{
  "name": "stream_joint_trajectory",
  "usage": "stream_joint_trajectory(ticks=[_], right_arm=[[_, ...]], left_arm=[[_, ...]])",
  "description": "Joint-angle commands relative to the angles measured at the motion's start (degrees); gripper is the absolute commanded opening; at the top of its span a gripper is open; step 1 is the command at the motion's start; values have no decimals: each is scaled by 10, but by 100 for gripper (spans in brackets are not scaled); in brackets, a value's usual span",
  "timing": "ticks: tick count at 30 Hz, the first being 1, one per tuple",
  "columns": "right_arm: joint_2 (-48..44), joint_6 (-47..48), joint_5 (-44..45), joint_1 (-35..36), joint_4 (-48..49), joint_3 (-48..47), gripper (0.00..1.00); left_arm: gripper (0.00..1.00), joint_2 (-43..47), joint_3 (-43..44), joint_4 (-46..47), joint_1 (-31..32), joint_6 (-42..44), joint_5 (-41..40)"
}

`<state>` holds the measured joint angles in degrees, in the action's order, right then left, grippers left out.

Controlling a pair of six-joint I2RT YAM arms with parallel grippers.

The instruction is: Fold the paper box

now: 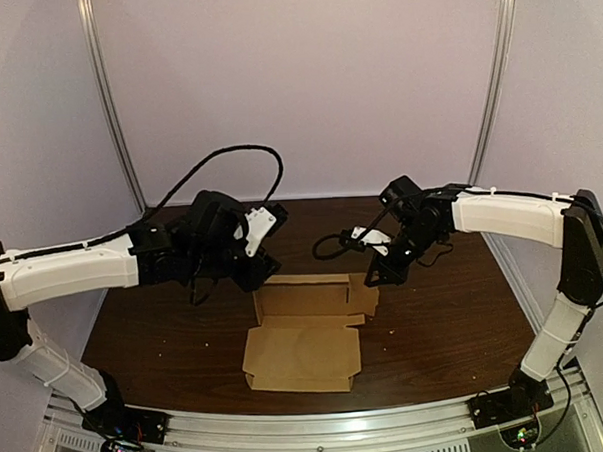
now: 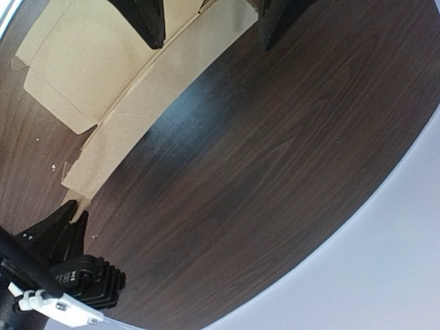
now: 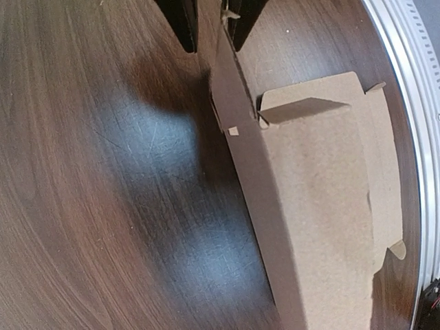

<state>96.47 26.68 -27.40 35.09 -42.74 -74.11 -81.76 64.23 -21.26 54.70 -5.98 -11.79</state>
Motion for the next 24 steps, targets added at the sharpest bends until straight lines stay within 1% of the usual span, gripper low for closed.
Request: stream_joint_trajectory(ticks=[1,4,7,11,14,17,24], right_arm=[[-3,23,-11,1,-8,-13,22],[-40,37,-19,-9,-24,1,34],[-83,53,-40,-27,-48,20,41],[-120,79,-67,-54,-77,42,42],[-127,84,-68,-71,-68,56,41],[-113,86,-64,-80,-43,62,40],[-54,81,-70,-84,6,54,38]], left_arm=[[49,-57,44,34,-3,9,52],[49,-97,84,29,-8,16,71],[48,-122,112,33,-21,17,102],[46,-143,118,39,-38,24,179],[46,-155,120,37,-42,26,219],[45,-172,125,34,-42,26,239],[41,-208,134,28,-51,24,246]])
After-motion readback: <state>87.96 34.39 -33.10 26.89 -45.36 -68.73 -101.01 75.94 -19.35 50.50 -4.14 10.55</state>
